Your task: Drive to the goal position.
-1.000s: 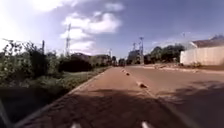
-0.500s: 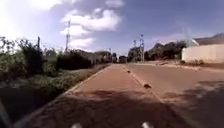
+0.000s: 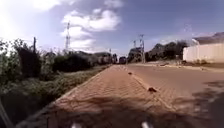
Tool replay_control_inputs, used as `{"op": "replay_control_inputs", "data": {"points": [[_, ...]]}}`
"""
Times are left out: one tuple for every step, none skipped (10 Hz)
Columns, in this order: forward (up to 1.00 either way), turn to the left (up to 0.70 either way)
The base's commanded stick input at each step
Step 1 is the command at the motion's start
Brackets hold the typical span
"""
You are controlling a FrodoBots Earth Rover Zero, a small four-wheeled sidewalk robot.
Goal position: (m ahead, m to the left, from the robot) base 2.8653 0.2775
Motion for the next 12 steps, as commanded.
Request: {"op": "replay_control_inputs", "data": {"points": [[0.70,0.00],[0.70,0.00],[0.70,-0.13],[0.70,-0.30],[0.70,-0.32],[0.70,-0.26],[0.70,-0.09],[0.70,0.00],[0.70,0.00],[0.70,0.00],[0.70,0.00],[0.70,-0.04]]}}
